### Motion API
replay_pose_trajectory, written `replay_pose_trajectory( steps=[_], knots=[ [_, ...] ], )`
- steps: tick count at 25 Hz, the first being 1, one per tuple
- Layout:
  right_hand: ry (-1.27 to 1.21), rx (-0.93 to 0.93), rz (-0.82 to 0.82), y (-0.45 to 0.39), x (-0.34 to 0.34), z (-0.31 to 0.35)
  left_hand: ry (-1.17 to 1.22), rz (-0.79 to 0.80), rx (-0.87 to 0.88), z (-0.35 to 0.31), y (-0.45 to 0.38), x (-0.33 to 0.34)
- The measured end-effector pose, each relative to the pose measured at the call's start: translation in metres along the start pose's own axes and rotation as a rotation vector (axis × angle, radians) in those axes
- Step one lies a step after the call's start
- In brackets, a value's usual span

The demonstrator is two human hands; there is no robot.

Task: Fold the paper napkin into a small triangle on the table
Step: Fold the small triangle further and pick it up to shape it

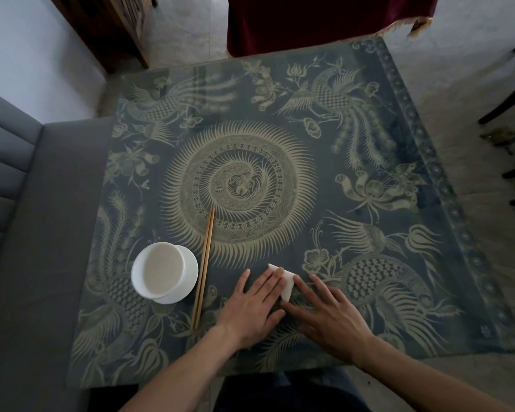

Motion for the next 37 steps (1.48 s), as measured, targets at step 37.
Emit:
replay_pose_trajectory(
  steps=[37],
  knots=[
    [-0.008, -0.018, 0.089, -0.005, 0.005, -0.007, -0.037, 0.030, -0.080, 0.026, 0.002, -0.001]
  ],
)
Point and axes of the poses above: each hand's wrist, its own y-axis away from the middle knuckle, its own x-axis out of the palm, z = x × y, the point moved 8 cm from there along -y, towards the middle knuckle, and after that the axes turned 9 degrees about -z, right-handed, at the moved point
